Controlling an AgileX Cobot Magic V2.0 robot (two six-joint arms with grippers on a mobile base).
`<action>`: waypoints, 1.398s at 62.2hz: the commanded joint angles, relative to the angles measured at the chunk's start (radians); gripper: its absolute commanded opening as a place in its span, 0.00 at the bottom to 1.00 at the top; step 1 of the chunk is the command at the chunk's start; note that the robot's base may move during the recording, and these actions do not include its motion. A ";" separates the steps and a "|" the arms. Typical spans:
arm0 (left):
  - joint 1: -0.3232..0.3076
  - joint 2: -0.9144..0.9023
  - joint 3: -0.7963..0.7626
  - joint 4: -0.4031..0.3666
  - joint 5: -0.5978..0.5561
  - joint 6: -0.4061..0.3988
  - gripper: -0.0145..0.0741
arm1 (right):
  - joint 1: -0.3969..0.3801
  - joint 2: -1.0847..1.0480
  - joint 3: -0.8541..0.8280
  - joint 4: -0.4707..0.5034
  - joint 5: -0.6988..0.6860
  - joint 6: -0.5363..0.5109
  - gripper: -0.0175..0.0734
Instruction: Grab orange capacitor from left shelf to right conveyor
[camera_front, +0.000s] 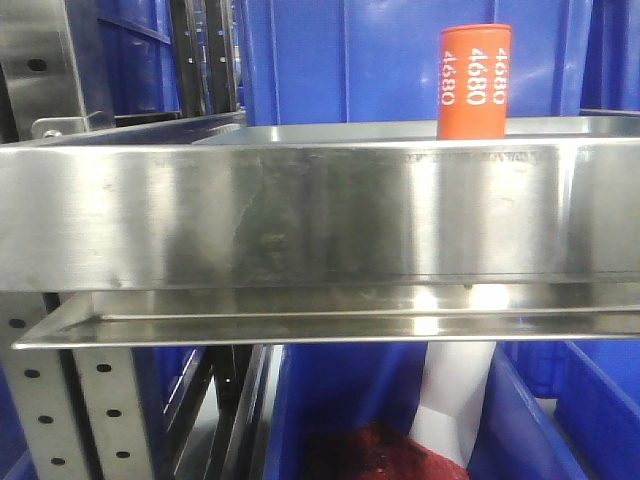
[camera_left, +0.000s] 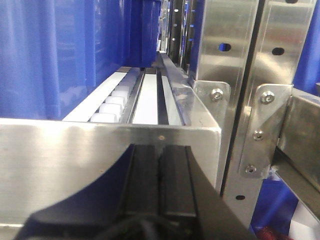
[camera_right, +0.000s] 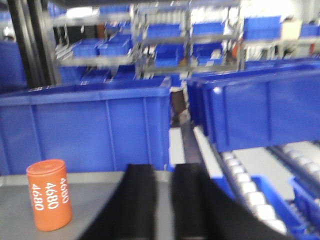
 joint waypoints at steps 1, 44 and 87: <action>0.002 -0.011 -0.004 -0.002 -0.091 -0.002 0.02 | 0.043 0.112 -0.069 0.005 -0.073 -0.008 0.75; 0.002 -0.011 -0.004 -0.002 -0.091 -0.002 0.02 | 0.350 0.763 -0.109 0.005 -0.575 0.017 0.88; 0.002 -0.011 -0.004 -0.002 -0.091 -0.002 0.02 | 0.351 1.163 -0.248 -0.125 -0.802 0.142 0.87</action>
